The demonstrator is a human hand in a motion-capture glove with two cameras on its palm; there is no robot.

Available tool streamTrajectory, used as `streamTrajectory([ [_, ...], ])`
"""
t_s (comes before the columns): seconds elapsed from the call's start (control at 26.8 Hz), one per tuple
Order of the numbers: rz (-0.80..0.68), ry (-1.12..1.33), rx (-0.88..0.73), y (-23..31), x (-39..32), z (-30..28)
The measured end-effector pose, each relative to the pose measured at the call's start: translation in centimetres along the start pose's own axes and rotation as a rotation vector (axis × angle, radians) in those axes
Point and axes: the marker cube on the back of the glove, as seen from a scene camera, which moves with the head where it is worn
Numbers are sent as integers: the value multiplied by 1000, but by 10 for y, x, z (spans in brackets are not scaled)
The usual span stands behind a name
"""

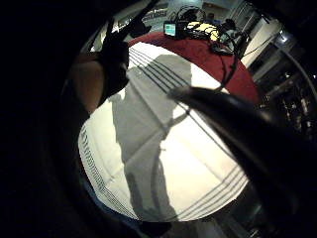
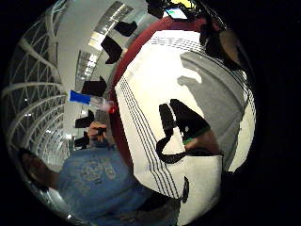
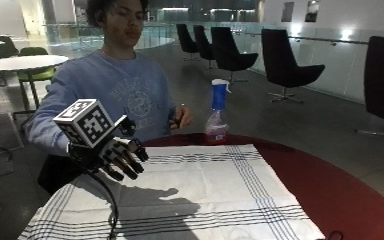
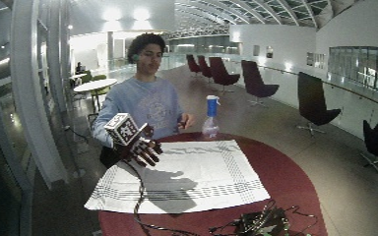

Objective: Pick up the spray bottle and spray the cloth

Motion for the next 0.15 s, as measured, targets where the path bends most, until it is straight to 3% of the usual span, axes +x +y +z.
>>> streamTrajectory([
  [0.15, -10, 5, -3, 1, 4, -3],
])
